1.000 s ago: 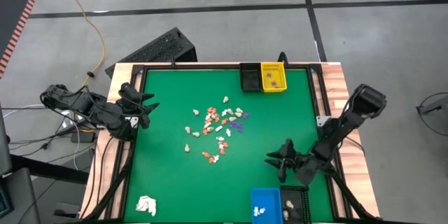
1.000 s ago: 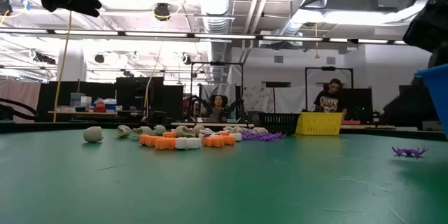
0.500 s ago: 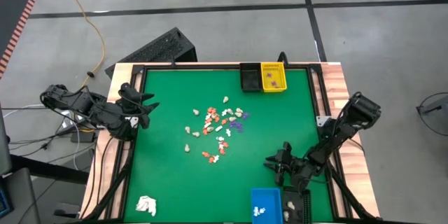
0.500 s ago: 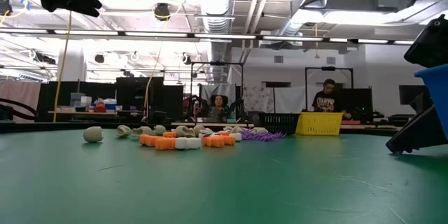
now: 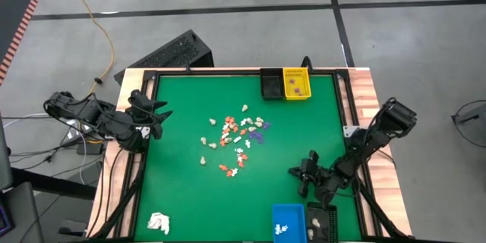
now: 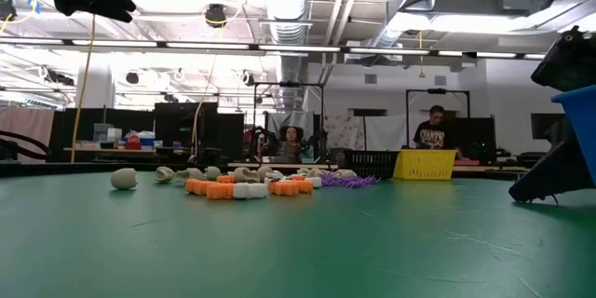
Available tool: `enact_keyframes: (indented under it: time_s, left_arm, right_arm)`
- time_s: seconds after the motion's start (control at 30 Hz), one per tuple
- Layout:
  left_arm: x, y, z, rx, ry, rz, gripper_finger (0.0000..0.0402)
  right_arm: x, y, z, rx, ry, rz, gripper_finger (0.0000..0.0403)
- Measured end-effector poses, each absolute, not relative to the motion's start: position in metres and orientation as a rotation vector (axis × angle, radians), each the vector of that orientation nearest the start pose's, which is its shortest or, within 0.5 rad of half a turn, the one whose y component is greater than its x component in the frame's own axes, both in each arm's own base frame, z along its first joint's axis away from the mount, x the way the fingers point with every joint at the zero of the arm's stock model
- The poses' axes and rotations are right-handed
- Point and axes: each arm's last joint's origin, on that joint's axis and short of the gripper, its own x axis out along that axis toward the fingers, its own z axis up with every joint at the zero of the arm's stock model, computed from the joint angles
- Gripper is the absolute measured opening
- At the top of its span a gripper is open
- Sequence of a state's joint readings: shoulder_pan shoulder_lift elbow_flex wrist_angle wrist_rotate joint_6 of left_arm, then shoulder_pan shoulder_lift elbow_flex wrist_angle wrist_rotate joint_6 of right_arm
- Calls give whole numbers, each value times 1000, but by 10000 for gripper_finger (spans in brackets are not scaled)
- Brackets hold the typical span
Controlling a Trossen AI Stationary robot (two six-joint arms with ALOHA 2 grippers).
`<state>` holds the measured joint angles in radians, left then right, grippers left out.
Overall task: Sort Halloween decoration
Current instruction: Put the violet spider toy into the yellow basket
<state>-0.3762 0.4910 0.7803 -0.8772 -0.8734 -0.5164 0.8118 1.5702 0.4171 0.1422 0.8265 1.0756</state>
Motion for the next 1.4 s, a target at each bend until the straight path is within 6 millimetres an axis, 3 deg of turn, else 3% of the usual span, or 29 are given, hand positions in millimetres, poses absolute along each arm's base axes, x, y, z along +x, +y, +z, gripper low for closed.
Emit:
enact_keyframes:
  time_s: [0.2, 0.37, 0.77, 0.97, 1.2, 1.4]
  left_arm:
    - [79, -8, 307, -145, 341, 589, 189]
    - [79, -7, 307, -132, 345, 587, 189]
    - [79, -7, 308, -123, 346, 588, 189]
    - [79, -7, 308, -122, 345, 590, 189]
    - [79, -7, 308, -104, 341, 606, 189]
    - [79, -7, 308, -100, 342, 605, 189]
  right_arm:
    - [168, 130, 111, 263, 524, -427, 3]
    - [173, 106, 135, 243, 457, -526, 2]
    - [184, 7, 194, 206, 179, -1021, 1]
    - [184, -43, 203, 211, 179, -1155, 1]
    - [174, -96, 206, 244, 228, -1117, 1]
    - [162, -129, 203, 319, 241, -1052, 5]
